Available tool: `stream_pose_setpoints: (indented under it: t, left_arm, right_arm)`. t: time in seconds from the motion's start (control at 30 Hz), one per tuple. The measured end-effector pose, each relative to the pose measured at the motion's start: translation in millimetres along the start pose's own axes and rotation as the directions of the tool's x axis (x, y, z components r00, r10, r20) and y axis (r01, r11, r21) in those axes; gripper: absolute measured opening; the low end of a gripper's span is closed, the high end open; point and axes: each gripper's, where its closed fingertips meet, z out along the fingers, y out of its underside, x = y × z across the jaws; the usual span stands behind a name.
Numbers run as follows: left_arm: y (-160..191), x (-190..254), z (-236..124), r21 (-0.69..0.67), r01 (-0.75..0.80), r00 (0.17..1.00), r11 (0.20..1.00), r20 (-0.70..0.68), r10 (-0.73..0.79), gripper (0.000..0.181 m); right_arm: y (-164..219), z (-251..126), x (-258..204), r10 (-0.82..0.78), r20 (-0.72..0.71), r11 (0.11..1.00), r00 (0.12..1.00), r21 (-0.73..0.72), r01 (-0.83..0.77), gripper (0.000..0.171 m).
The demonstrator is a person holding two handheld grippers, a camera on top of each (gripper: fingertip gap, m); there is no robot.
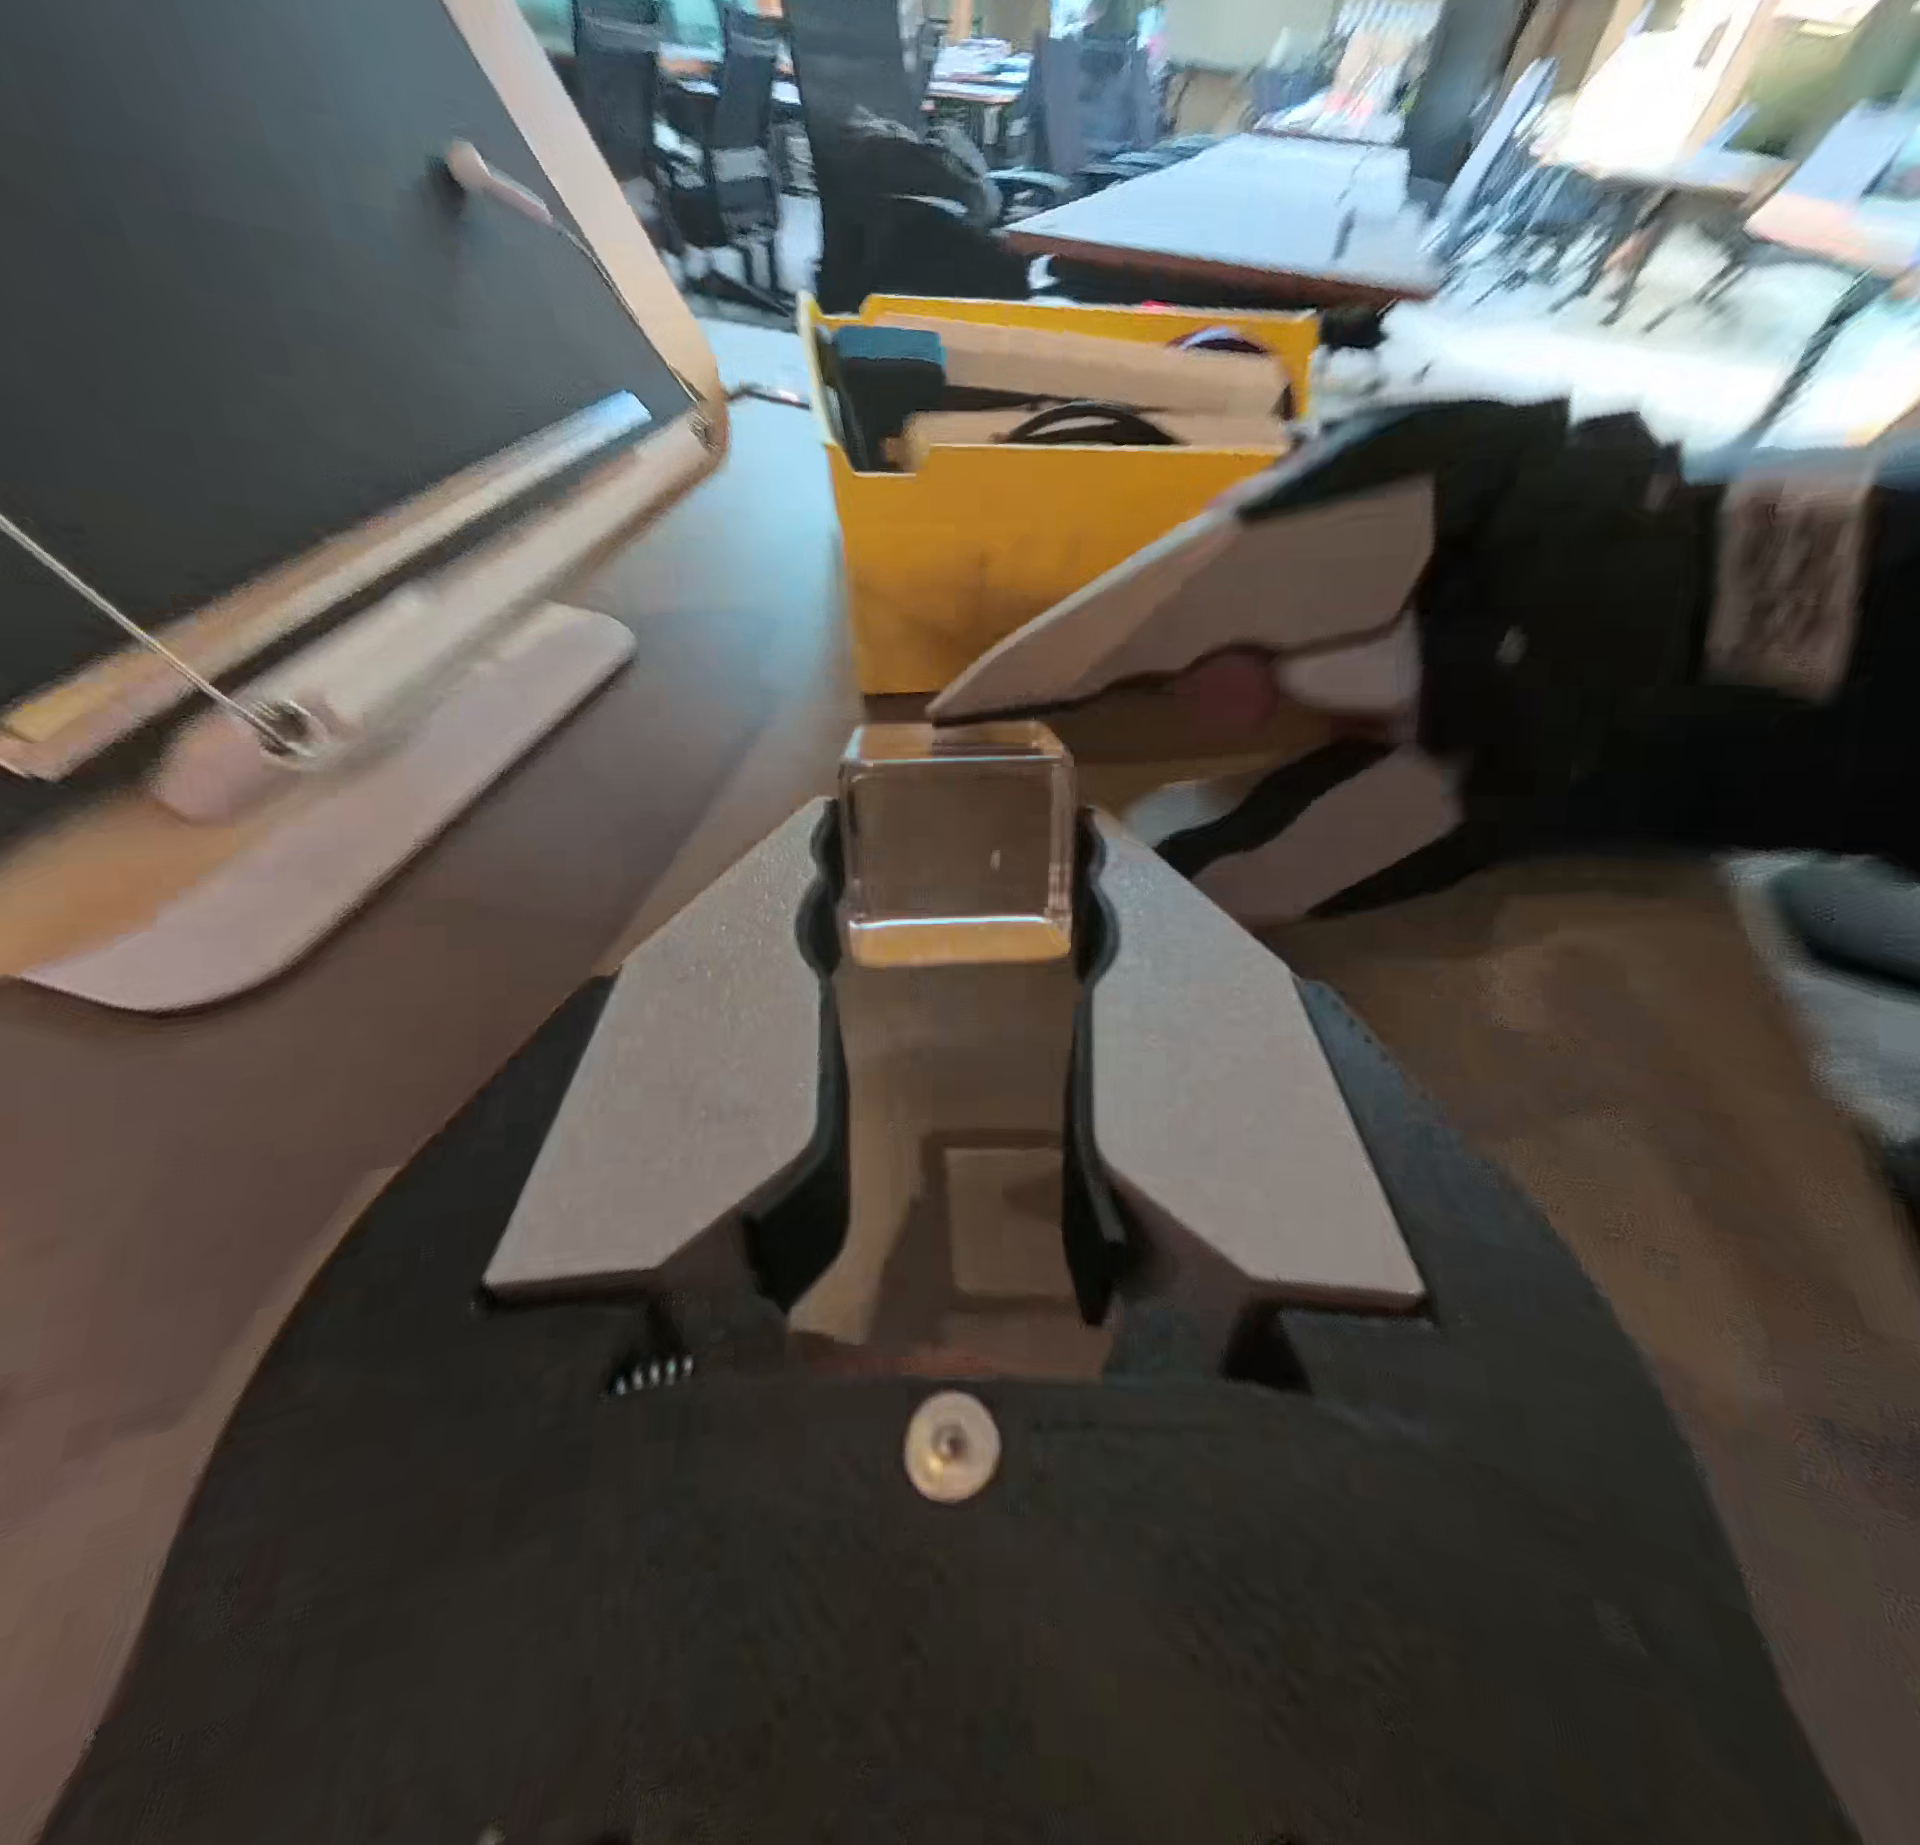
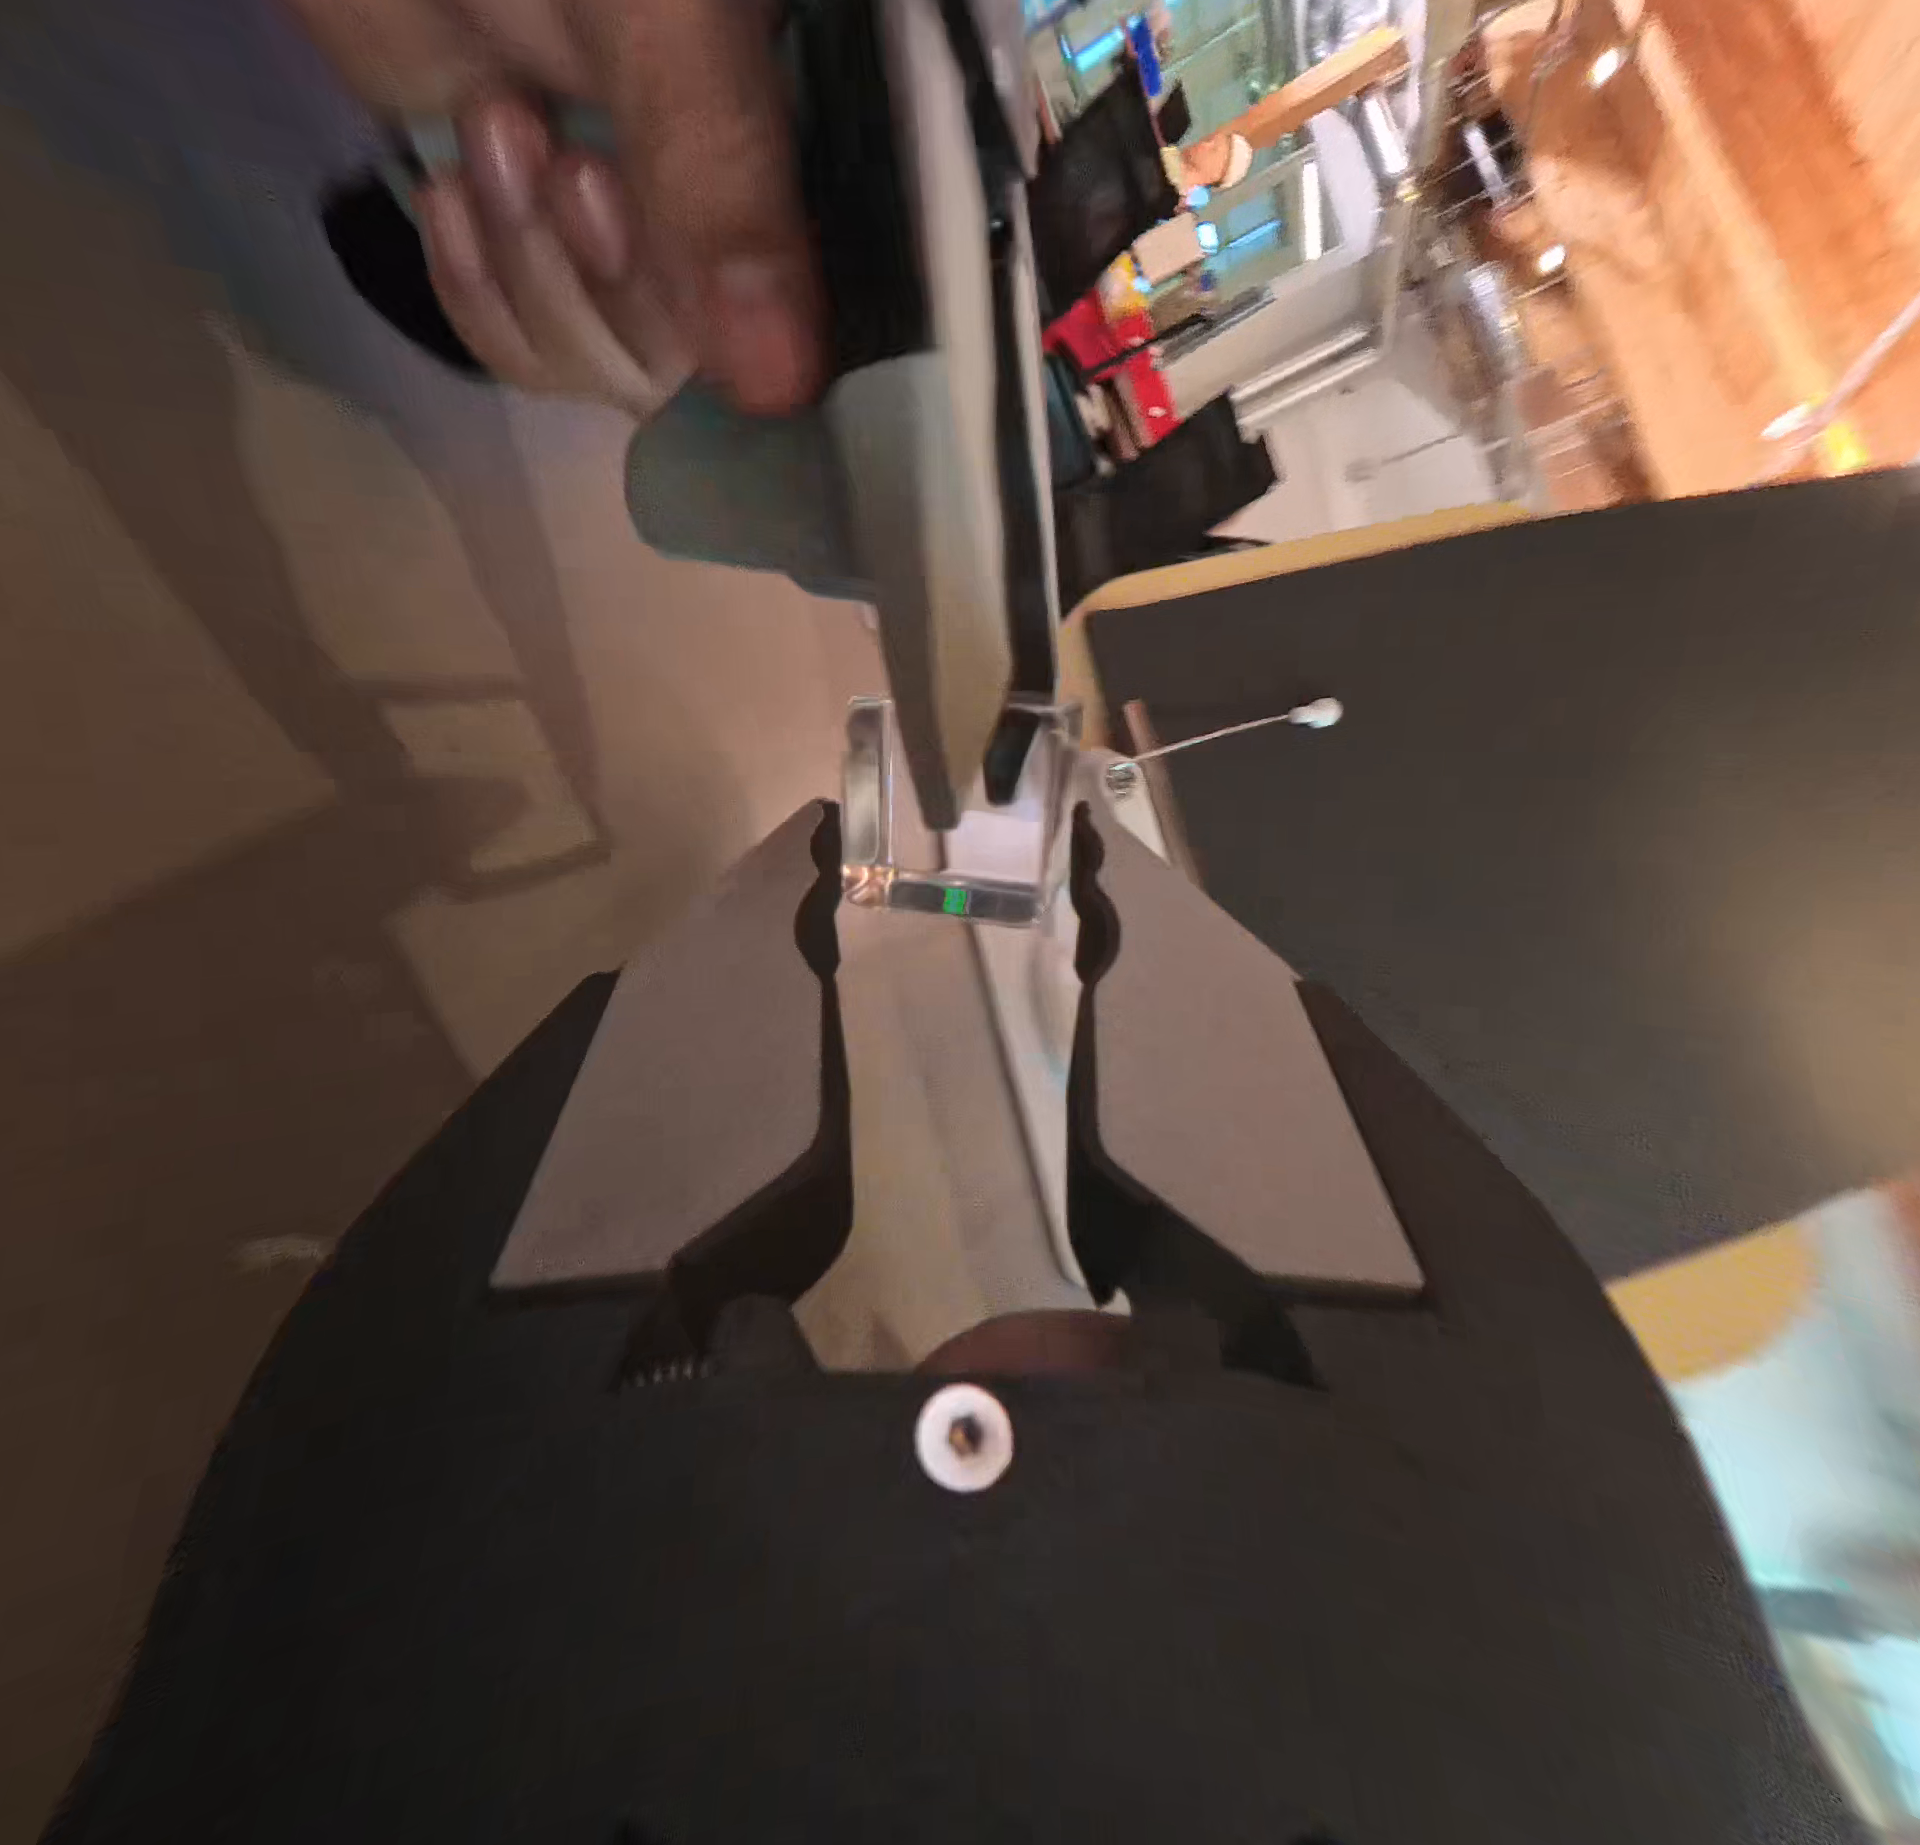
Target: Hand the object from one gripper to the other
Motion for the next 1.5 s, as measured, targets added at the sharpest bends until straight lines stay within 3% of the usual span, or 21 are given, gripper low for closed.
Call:
stream_pose_setpoints:
  t: [0.03,0.07,0.13,0.2,0.27,0.33,0.4,0.5,0.57,0.67,0.77,0.87,0.93,1.0,1.07,1.2,1.27,1.37,1.43,1.5]
  left_arm:
    - [-1.5,-3.7,-1.5,-0.006,-0.095,0.994,0.995,0.058,0.095,0.041]
    - [-2.8,-10.4,-3.6,-0.031,-0.212,0.966,0.977,0.141,0.215,0.041]
    - [-5.5,-20.5,-8.4,-0.130,-0.458,0.833,0.879,0.284,0.476,0.041]
    - [-13.7,-12.5,-9.4,-0.135,-0.616,0.712,0.776,0.326,0.622,0.042]
    - [-21.1,4.8,-8.3,-0.093,-0.748,0.599,0.657,0.333,0.729,0.042]
    - [-23.7,20.7,-7.2,-0.036,-0.801,0.559,0.598,0.315,0.767,0.042]
    - [-25.8,23.0,-7.6,-0.058,-0.836,0.499,0.546,0.335,0.799,0.042]
    - [-28.1,25.5,-7.6,-0.108,-0.882,0.395,0.459,0.362,0.844,0.041]
    - [-21.8,30.2,-2.1,-0.118,-0.888,0.390,0.445,0.323,0.862,0.041]
    - [-11.7,19.5,3.5,-0.163,-0.844,0.451,0.511,0.301,0.841,0.041]
    - [-4.9,18.7,2.2,-0.079,-0.711,0.670,0.699,0.227,0.707,0.045]
    - [-12.0,18.4,-7.0,0.056,-0.459,0.886,0.887,0.108,0.452,0.054]
    - [-12.7,3.0,-8.2,0.059,-0.211,0.976,0.976,0.068,0.207,0.060]
    - [-2.6,-4.0,-4.1,0.008,0.039,0.999,0.999,-0.004,-0.039,0.072]
    - [0.0,5.1,-0.7,-0.007,0.211,0.971,0.977,-0.116,-0.211,0.075]
    - [3.9,21.5,8.1,-0.054,0.344,0.911,0.937,-0.221,-0.347,0.071]
    - [10.6,30.0,11.0,-0.076,0.301,0.917,0.951,-0.252,-0.311,0.054]
    - [16.8,24.1,13.8,-0.075,0.198,0.958,0.977,-0.196,-0.209,0.055]
    - [17.6,12.4,14.5,-0.061,-0.001,0.997,0.998,-0.072,-0.004,0.054]
    - [15.3,1.0,11.7,-0.051,-0.246,0.967,0.968,0.061,0.248,0.054]
  right_arm:
    - [-2.0,-3.1,2.8,0.102,0.041,0.994,0.994,0.031,-0.103,0.038]
    - [-1.7,-6.5,7.8,0.206,0.077,0.976,0.976,0.052,-0.210,0.038]
    - [1.5,-12.1,15.5,0.420,0.178,0.898,0.890,0.060,-0.436,0.040]
    - [-0.4,-15.7,24.6,0.618,0.279,0.752,0.735,0.064,-0.656,0.049]
    - [-7.8,-18.4,28.2,0.745,0.411,0.561,0.526,0.041,-0.827,0.060]
    - [-17.0,-23.8,27.0,0.778,0.552,0.378,0.301,-0.029,-0.925,0.071]
    - [-18.7,-24.2,23.4,0.780,0.612,0.260,0.132,-0.126,-0.957,0.070]
    - [-16.1,-15.3,4.6,0.799,0.599,0.237,0.049,-0.240,-0.941,0.072]
    - [-20.4,-10.1,-1.6,0.794,0.602,0.270,0.086,-0.222,-0.937,0.063]
    - [-12.2,-2.3,-4.9,0.807,0.531,0.402,0.259,-0.171,-0.900,0.049]
    - [9.9,1.2,-1.3,0.741,0.393,0.627,0.544,-0.119,-0.770,0.040]
    - [31.8,-0.3,8.6,0.446,0.201,0.895,0.872,-0.080,-0.439,0.040]
    - [32.7,-2.4,10.6,0.218,0.116,0.975,0.969,-0.074,-0.211,0.040]
    - [21.5,-3.9,9.4,0.088,0.072,0.996,0.993,-0.038,-0.086,0.040]
    - [8.4,-4.7,7.6,0.021,0.044,1.000,0.999,0.004,-0.021,0.041]
    - [-13.1,-6.2,-0.2,-0.111,-0.001,0.992,0.994,0.062,0.110,0.041]
    - [-19.8,-6.0,-7.8,-0.147,0.013,0.986,0.989,0.081,0.145,0.041]
    - [-11.1,-2.9,-11.5,-0.139,0.024,0.989,0.990,0.050,0.138,0.041]
    - [-1.1,-2.1,-10.5,-0.035,0.062,0.999,0.997,0.023,0.034,0.047]
    - [4.5,-4.6,-9.8,0.163,0.158,0.985,0.974,0.026,-0.169,0.053]
